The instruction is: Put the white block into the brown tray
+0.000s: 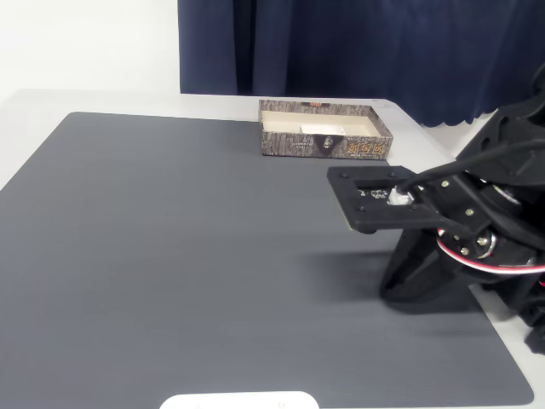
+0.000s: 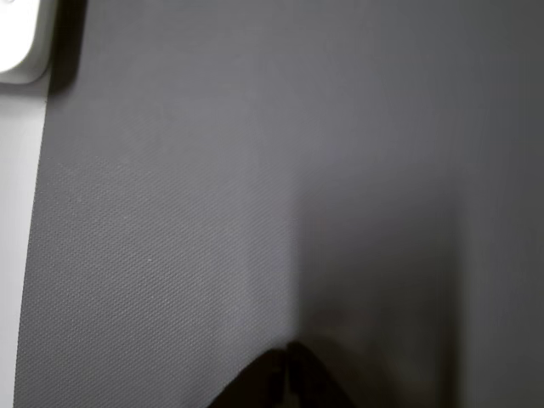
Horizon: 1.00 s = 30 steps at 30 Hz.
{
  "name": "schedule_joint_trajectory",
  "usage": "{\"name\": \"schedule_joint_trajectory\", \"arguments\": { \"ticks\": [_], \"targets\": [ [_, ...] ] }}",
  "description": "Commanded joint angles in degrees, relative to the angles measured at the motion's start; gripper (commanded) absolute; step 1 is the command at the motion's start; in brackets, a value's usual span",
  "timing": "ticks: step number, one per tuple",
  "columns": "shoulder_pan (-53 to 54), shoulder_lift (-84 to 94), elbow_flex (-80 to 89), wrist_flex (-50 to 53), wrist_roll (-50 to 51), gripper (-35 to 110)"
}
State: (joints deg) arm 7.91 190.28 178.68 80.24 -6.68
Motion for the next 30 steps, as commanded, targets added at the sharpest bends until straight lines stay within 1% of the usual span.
{"name": "schedule_joint_trajectory", "arguments": {
  "ticks": [1, 4, 30],
  "targets": [
    [-0.4, -0.4, -0.3, 3.0, 1.7, 0],
    [-0.4, -0.4, -0.3, 3.3, 3.0, 0],
    [-0.4, -0.4, -0.3, 3.3, 3.0, 0]
  ]
}}
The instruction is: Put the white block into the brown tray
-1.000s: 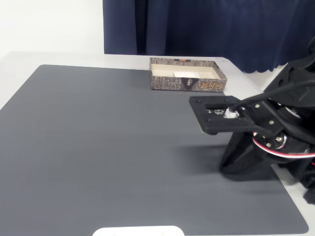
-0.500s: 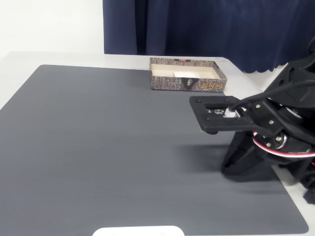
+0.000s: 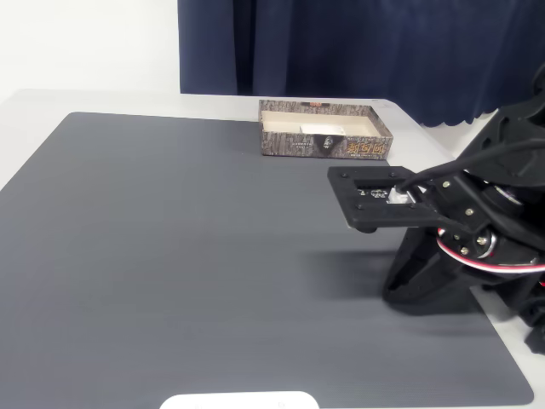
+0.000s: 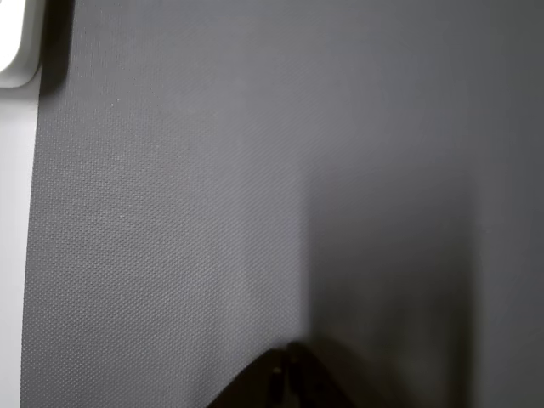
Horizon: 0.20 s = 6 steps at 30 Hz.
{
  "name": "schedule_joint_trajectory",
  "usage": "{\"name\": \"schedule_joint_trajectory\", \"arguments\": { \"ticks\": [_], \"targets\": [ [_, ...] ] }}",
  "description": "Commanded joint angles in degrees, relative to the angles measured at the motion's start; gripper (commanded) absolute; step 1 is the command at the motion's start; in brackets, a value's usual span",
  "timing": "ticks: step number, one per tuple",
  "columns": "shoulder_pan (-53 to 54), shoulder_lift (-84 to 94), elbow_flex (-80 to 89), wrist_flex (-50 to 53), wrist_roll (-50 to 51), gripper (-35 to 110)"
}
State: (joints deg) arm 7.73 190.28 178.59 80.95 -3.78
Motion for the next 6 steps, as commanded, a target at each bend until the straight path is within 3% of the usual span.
{"name": "schedule_joint_trajectory", "arguments": {
  "ticks": [1, 6],
  "targets": [
    [-0.2, -0.4, -0.2, 2.5, 0.1, 0],
    [-0.2, -0.4, -0.2, 2.5, 0.1, 0]
  ]
}}
